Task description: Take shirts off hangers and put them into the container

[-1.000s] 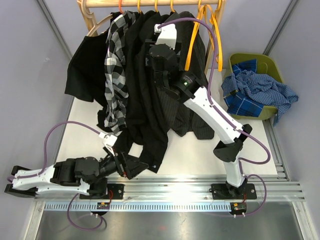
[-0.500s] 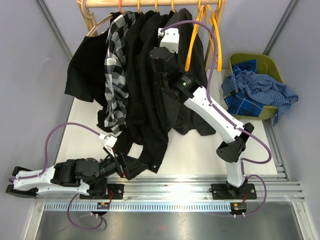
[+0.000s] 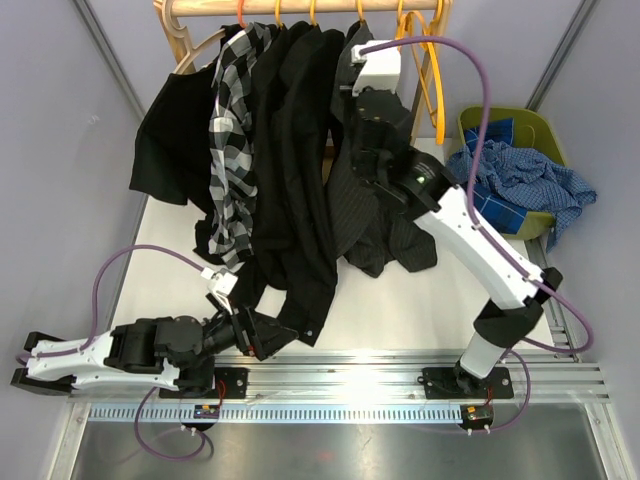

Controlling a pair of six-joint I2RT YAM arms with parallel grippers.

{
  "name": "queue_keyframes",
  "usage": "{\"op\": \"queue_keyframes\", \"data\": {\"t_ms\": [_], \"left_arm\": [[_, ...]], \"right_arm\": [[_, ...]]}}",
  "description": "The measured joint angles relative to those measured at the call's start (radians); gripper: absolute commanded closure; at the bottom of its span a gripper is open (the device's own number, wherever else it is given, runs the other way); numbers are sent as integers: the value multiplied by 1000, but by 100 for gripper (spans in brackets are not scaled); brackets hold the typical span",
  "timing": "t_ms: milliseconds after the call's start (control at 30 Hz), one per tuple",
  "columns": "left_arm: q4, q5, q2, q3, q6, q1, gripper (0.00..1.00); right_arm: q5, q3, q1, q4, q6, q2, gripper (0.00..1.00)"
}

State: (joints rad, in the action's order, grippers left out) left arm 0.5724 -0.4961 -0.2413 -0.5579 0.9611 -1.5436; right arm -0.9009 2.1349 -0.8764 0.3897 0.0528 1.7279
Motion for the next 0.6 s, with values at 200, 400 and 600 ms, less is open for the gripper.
{"op": "queue_keyframes", "data": {"t_ms": [200,400,600], "left_arm": [[-20,0,-29,10,0,0,1],[-44,1,-43,11,0,0,1],[-50,1,-42,11,0,0,1]], "right_arm": [[113,22,43,-134,140,-78,100],[224,74,138,-169,153,-82,100],[315,-3,163,-261,153,-109,100]]}}
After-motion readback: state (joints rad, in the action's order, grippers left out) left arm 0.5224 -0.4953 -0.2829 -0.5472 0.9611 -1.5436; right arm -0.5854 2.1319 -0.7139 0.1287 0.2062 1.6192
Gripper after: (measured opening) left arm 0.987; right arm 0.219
